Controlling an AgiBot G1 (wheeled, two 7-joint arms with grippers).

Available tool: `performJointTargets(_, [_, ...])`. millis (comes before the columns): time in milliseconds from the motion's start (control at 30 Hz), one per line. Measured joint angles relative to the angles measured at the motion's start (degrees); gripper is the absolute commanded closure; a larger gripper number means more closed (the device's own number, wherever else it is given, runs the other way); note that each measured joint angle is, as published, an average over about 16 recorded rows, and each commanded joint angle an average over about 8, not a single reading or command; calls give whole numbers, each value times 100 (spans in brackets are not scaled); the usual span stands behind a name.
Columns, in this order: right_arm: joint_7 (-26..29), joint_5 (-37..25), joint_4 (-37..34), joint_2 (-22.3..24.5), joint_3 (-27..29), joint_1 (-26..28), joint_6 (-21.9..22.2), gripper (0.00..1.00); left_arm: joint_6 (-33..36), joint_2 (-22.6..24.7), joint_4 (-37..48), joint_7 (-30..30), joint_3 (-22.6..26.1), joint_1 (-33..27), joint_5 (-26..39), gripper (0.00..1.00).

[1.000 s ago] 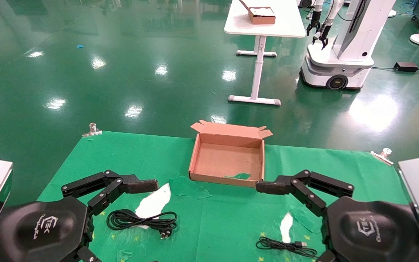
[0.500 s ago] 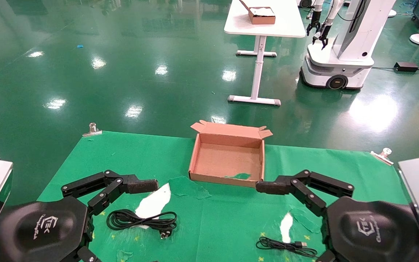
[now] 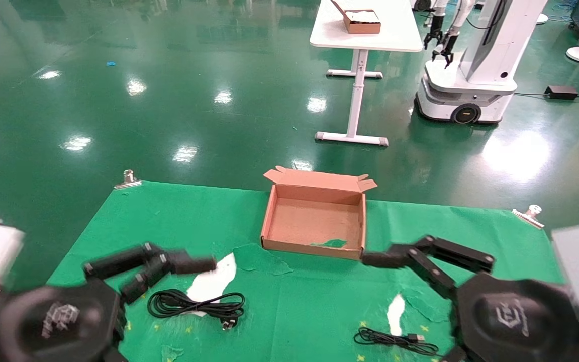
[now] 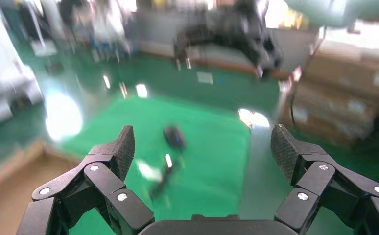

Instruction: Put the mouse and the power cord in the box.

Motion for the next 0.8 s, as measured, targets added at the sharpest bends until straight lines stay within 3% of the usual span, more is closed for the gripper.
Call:
performJointTargets(367, [-272,-1640,181,19,-372,265,541,0,236,498,609,-615,1186,-1333,2359,0])
performJointTargets(800, [-278,-1967,103,-88,-504,343,610,0,63,1064,1109,-554,1766,-1937,3633,0])
